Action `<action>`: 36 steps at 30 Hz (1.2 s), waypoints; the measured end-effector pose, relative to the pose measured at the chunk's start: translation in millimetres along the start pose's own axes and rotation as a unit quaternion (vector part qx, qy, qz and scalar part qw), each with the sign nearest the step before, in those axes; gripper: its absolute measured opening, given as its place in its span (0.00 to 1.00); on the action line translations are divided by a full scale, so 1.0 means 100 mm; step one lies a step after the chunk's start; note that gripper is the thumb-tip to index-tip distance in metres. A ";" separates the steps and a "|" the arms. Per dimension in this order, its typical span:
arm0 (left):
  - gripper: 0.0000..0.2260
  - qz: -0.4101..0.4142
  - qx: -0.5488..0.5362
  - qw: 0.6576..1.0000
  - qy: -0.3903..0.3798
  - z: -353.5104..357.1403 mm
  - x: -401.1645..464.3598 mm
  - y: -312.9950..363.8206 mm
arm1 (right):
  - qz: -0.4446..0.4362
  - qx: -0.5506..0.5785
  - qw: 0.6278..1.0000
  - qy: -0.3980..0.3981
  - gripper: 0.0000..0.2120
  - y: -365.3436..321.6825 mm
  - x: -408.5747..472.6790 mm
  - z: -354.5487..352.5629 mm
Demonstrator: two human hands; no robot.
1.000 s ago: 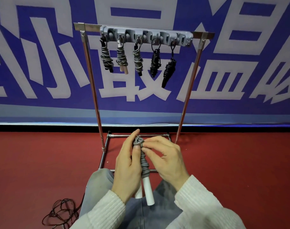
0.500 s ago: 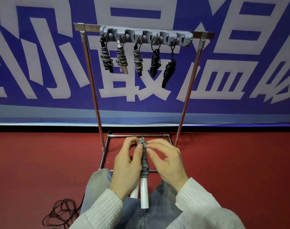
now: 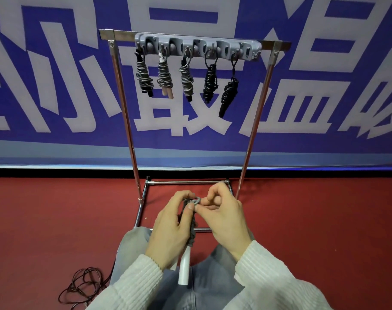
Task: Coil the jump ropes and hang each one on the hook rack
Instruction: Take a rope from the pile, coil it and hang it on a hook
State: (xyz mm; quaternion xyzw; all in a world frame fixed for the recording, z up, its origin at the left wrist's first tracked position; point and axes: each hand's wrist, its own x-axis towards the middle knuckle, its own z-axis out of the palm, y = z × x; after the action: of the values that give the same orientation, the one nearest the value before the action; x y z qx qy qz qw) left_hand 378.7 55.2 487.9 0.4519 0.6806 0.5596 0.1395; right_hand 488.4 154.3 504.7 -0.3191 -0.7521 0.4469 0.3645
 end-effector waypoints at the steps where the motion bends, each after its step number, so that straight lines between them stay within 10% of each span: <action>1: 0.11 -0.001 -0.002 1.000 0.000 0.01 -0.01 -0.01 | 0.014 0.013 1.000 -0.001 0.17 0.01 -0.01 0.02; 23: 0.18 0.029 0.140 0.989 0.043 0.14 0.03 -0.13 | 0.093 -0.046 0.980 -0.173 0.04 0.10 0.32 -0.09; 30: 0.16 0.054 0.130 0.990 -0.009 0.09 0.02 -0.19 | -0.141 -0.376 0.883 -0.245 0.05 0.04 0.28 -0.20; 36: 0.14 0.034 0.148 0.988 0.014 0.14 0.03 -0.19 | 0.113 -0.017 0.969 -0.218 0.12 0.08 0.29 -0.08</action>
State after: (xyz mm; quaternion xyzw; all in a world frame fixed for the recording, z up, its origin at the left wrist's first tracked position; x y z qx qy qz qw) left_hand 378.2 67.5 467.1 0.4827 0.7421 0.4632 0.0426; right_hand 481.3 184.4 507.8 -0.3030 -0.7802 0.5306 0.1337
